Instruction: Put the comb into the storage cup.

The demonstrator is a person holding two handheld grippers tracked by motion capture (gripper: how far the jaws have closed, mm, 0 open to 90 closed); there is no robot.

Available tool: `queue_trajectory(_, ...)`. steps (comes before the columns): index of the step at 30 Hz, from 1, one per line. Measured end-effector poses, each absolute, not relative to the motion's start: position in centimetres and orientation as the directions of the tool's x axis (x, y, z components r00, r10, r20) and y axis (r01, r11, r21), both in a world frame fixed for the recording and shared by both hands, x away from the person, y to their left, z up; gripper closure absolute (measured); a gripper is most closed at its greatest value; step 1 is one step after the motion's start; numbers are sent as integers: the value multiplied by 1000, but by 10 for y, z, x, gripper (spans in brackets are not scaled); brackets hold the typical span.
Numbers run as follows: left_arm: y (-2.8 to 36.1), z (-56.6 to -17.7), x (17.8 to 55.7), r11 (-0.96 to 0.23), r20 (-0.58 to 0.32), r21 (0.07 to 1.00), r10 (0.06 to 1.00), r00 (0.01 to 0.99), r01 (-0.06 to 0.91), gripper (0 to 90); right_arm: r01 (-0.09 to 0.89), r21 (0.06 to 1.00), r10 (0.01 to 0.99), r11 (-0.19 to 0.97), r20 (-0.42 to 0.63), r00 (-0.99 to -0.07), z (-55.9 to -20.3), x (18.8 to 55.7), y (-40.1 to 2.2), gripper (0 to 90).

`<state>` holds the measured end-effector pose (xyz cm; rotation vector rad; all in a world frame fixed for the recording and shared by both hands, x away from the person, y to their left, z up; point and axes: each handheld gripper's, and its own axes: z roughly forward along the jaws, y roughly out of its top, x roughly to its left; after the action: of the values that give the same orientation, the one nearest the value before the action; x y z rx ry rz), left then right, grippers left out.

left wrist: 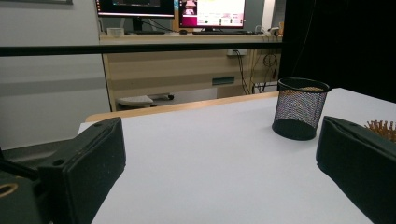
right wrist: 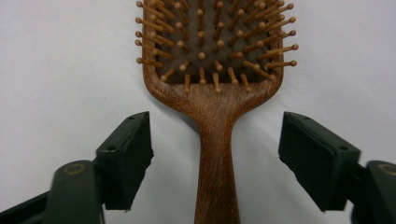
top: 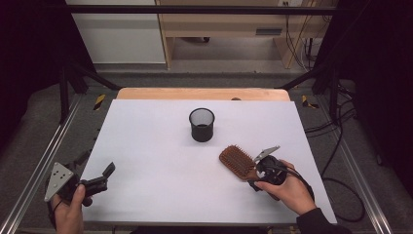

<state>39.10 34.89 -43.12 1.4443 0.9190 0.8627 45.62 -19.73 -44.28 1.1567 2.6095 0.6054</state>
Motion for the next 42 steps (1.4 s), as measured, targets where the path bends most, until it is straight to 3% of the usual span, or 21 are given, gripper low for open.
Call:
queue_trajectory(14, 345, -433, 392, -51, 16, 996, 902, 432, 71, 20, 675, 426, 739, 602, 21, -673, -451, 458, -199, 476)
queue_trajectory(42, 343, -433, 392, -58, 22, 996, 900, 435, 68, 18, 667, 434, 742, 606, -5, -671, -456, 455, -202, 692)
